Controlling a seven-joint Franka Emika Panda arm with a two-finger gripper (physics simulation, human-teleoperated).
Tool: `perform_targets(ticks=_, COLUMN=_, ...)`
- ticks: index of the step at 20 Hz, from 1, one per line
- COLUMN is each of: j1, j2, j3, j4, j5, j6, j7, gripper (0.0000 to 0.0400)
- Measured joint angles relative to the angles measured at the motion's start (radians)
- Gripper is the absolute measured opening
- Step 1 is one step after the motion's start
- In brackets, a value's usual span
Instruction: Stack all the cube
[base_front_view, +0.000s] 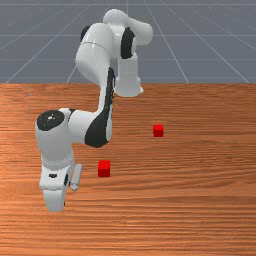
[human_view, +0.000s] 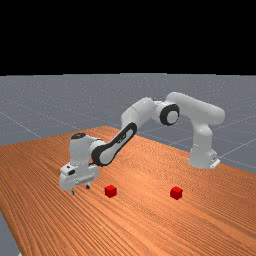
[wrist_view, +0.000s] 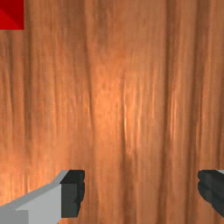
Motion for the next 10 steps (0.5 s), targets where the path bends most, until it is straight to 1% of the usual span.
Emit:
perform_targets(ticks=1, j1=-0.001, j2=0.055, j3=0.001, j4=0.104, j5=0.0, j6=-0.025, j7=0.008, gripper=0.04)
perform_targets(ticks=2, j1=0.002, j2=0.064, j3=-0.004, j4=0.121, j5=-0.006, j6=-0.06, j7=0.012, gripper=0.0385)
perform_targets(ticks=3, j1=0.0, j2=0.027, j3=-0.001, j4=0.058, j5=-0.001, j6=0.004, j7=0.007, gripper=0.04)
perform_targets(ticks=4, j1=-0.001, j2=0.08, j3=0.0, j4=0.147, j5=-0.002, j6=-0.009, j7=0.012, gripper=0.039)
perform_targets(ticks=5, j1=-0.004, j2=0.151, j3=0.0, j4=0.276, j5=-0.003, j6=-0.049, j7=0.018, gripper=0.04)
perform_targets(ticks=9, j1=-0.005, j2=0.149, j3=0.0, j4=0.274, j5=-0.003, j6=-0.052, j7=0.019, gripper=0.04)
perform_targets(ticks=10, j1=-0.001, j2=0.091, j3=-0.003, j4=0.163, j5=-0.004, j6=-0.018, j7=0.015, gripper=0.04)
